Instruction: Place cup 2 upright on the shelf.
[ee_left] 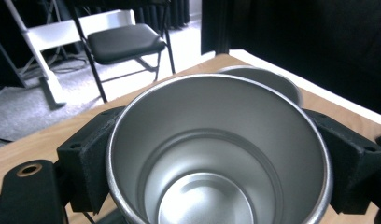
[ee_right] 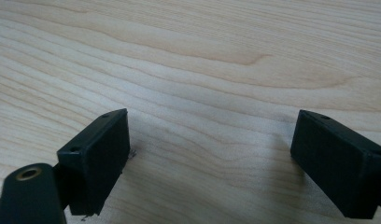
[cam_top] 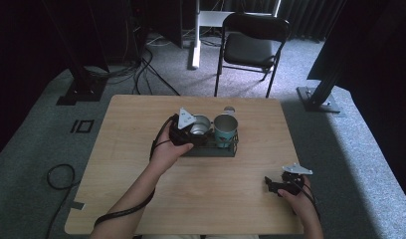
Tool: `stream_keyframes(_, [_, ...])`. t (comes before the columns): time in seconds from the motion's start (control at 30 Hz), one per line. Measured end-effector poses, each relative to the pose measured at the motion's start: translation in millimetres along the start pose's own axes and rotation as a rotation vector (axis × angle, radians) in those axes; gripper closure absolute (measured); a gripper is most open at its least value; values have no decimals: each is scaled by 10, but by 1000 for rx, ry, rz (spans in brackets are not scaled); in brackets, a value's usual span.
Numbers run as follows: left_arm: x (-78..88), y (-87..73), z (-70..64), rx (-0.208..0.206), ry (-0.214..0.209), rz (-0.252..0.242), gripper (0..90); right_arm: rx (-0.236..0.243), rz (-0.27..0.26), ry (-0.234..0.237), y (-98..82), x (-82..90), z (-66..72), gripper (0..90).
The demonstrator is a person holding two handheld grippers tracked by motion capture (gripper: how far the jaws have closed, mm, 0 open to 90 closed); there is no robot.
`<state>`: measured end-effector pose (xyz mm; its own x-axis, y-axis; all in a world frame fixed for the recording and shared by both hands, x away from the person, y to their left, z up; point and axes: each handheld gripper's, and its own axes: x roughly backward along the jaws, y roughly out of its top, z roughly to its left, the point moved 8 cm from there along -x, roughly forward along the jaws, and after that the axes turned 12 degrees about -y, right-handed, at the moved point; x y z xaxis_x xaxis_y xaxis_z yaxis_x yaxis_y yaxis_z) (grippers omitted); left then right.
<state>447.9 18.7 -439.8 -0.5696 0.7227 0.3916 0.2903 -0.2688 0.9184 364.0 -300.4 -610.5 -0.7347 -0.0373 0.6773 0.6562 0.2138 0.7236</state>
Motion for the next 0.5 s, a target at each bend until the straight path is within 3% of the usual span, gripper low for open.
stream_keyframes(0.37, [-151,7,240,91,75,-44,139,0,1,1,-1,1,0,114])
stream_keyframes(0.5, [-193,-16,281,89,102,-43,139,0,0,1,0,0,0,114])
